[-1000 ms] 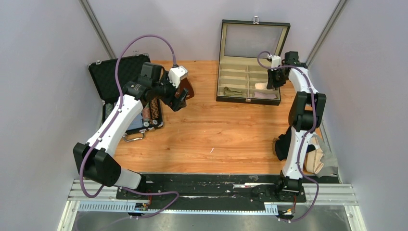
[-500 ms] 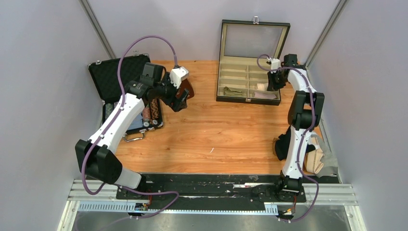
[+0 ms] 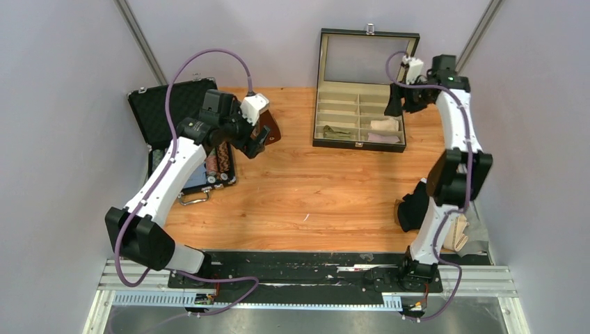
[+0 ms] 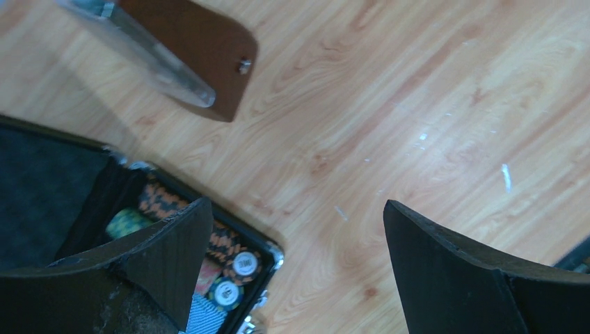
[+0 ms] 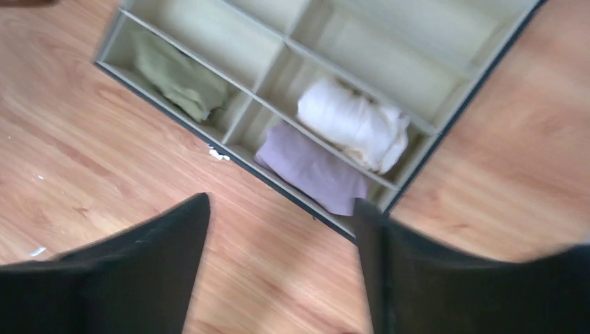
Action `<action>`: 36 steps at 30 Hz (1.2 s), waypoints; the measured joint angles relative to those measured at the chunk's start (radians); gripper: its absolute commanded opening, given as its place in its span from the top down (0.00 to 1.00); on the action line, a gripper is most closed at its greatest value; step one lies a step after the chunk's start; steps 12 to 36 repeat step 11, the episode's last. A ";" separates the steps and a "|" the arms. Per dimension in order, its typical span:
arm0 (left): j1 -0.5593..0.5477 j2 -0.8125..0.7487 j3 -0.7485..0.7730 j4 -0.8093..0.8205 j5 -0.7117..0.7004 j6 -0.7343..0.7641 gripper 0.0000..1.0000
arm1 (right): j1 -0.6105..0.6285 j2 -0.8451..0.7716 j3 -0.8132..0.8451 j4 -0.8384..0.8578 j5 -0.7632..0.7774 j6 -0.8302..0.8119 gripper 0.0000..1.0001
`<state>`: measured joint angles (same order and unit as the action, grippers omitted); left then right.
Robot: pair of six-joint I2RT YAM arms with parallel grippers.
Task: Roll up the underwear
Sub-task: Reset both arms
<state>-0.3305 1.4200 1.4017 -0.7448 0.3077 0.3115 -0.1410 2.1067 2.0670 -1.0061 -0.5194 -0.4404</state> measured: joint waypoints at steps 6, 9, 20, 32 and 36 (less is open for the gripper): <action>0.024 -0.005 0.058 0.046 -0.163 -0.085 0.00 | -0.001 -0.559 -0.303 0.314 0.028 0.214 0.00; 0.033 -0.005 0.081 0.077 -0.208 -0.144 0.00 | 0.006 -0.736 -0.433 0.468 0.121 0.327 0.00; 0.033 -0.005 0.088 0.098 -0.218 -0.178 0.00 | 0.016 -0.790 -0.483 0.536 0.187 0.385 0.00; 0.033 -0.005 0.088 0.098 -0.218 -0.178 0.00 | 0.016 -0.790 -0.483 0.536 0.187 0.385 0.00; 0.033 -0.005 0.088 0.098 -0.218 -0.178 0.00 | 0.016 -0.790 -0.483 0.536 0.187 0.385 0.00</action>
